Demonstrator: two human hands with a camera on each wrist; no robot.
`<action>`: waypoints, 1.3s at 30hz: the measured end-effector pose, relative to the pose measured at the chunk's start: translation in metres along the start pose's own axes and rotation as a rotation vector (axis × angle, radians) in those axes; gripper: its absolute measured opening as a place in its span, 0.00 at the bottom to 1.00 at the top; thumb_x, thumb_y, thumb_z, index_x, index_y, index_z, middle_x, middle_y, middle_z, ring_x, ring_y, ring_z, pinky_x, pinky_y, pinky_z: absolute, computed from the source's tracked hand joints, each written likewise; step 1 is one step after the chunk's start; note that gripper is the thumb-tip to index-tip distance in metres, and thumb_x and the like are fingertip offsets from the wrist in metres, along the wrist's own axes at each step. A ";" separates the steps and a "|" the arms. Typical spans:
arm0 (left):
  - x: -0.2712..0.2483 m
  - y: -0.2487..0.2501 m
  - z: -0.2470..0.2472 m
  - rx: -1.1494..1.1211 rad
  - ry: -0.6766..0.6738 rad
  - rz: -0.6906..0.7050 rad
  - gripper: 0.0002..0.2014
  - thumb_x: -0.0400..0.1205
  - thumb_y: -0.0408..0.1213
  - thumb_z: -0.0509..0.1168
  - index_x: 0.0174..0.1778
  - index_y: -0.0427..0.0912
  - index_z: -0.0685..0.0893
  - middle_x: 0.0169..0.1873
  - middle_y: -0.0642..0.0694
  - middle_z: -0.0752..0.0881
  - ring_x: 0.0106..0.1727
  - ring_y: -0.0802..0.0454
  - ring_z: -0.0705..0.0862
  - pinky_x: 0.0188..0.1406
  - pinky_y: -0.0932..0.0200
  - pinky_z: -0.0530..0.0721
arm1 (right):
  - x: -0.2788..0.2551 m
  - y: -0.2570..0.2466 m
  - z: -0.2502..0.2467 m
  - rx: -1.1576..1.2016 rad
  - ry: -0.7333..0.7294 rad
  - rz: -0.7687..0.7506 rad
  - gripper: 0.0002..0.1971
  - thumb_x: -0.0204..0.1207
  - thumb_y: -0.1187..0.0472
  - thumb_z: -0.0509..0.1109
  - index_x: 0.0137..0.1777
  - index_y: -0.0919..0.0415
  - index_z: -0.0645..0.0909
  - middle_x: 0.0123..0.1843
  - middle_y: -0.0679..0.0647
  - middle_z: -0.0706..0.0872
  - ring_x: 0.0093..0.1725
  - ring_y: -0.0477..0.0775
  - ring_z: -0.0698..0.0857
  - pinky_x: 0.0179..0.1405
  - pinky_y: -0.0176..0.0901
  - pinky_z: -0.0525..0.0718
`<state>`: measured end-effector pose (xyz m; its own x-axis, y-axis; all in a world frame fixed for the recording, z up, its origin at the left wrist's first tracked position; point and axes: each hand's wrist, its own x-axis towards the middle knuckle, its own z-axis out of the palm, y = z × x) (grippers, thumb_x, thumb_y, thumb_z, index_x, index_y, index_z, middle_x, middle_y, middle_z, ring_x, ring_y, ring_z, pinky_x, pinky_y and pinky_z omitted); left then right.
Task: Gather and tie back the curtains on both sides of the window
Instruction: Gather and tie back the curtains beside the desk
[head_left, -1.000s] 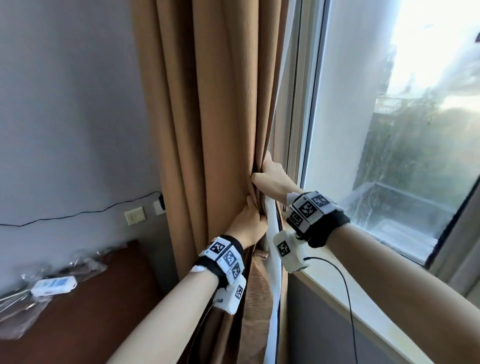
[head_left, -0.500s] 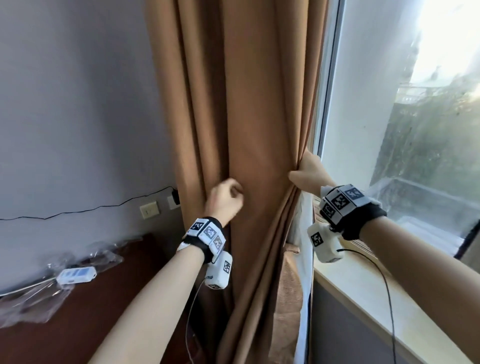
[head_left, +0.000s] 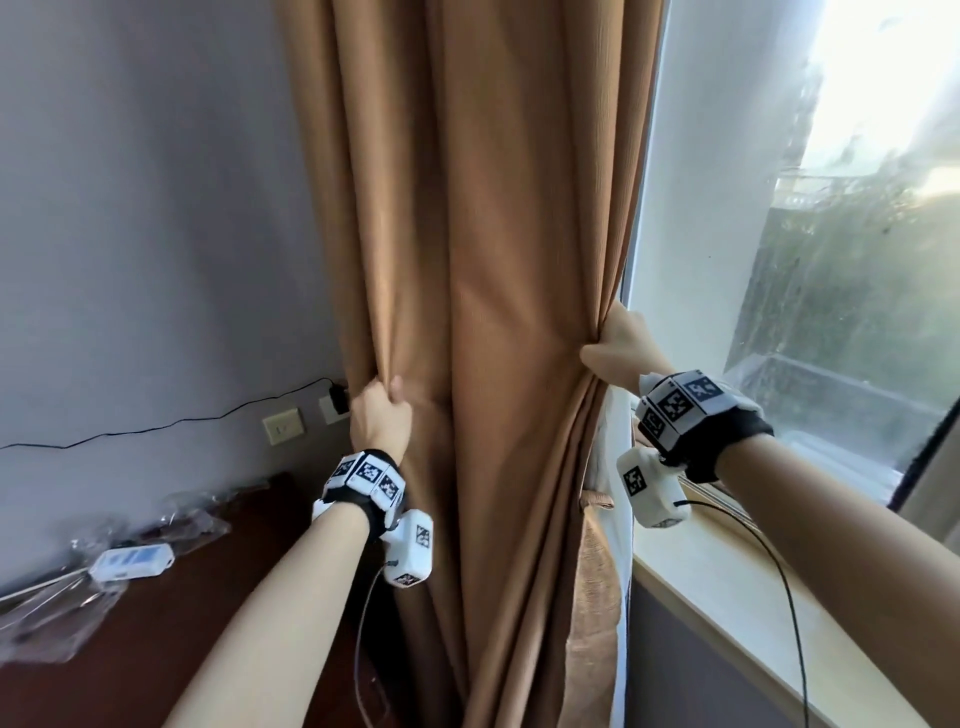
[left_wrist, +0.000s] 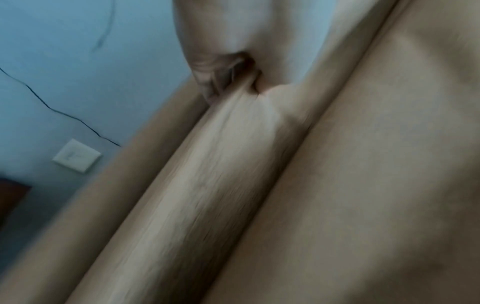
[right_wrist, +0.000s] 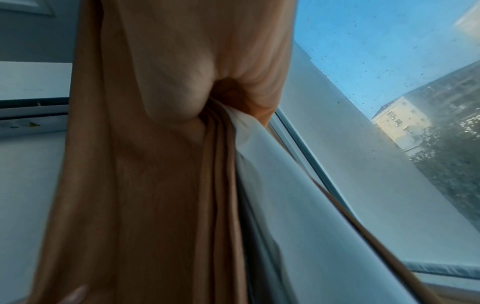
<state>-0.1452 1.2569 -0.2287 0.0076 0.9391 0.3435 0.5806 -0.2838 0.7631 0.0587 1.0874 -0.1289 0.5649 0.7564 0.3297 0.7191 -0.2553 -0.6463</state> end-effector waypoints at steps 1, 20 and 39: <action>-0.002 -0.008 -0.006 0.002 0.054 -0.012 0.18 0.86 0.44 0.56 0.52 0.31 0.82 0.50 0.27 0.84 0.52 0.28 0.83 0.46 0.44 0.79 | 0.000 0.000 0.000 -0.014 0.005 0.005 0.20 0.67 0.74 0.61 0.60 0.66 0.69 0.37 0.51 0.75 0.40 0.57 0.79 0.36 0.43 0.75; -0.084 -0.028 -0.061 -0.081 0.229 0.383 0.20 0.82 0.45 0.57 0.36 0.31 0.82 0.28 0.29 0.84 0.32 0.29 0.84 0.29 0.48 0.77 | -0.018 -0.032 0.025 0.006 0.024 0.003 0.26 0.67 0.73 0.60 0.66 0.65 0.62 0.44 0.61 0.77 0.46 0.67 0.80 0.43 0.54 0.81; -0.089 0.077 0.046 0.115 -0.712 0.499 0.25 0.76 0.30 0.59 0.71 0.40 0.69 0.64 0.36 0.80 0.65 0.36 0.79 0.66 0.48 0.77 | -0.017 -0.028 0.017 0.299 -0.201 0.038 0.45 0.72 0.40 0.69 0.82 0.58 0.51 0.74 0.58 0.75 0.67 0.62 0.78 0.67 0.55 0.76</action>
<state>-0.0639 1.1604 -0.2259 0.7667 0.6189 0.1706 0.4516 -0.7088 0.5419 0.0218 1.0922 -0.1281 0.4767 0.8607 0.1787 0.5323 -0.1208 -0.8379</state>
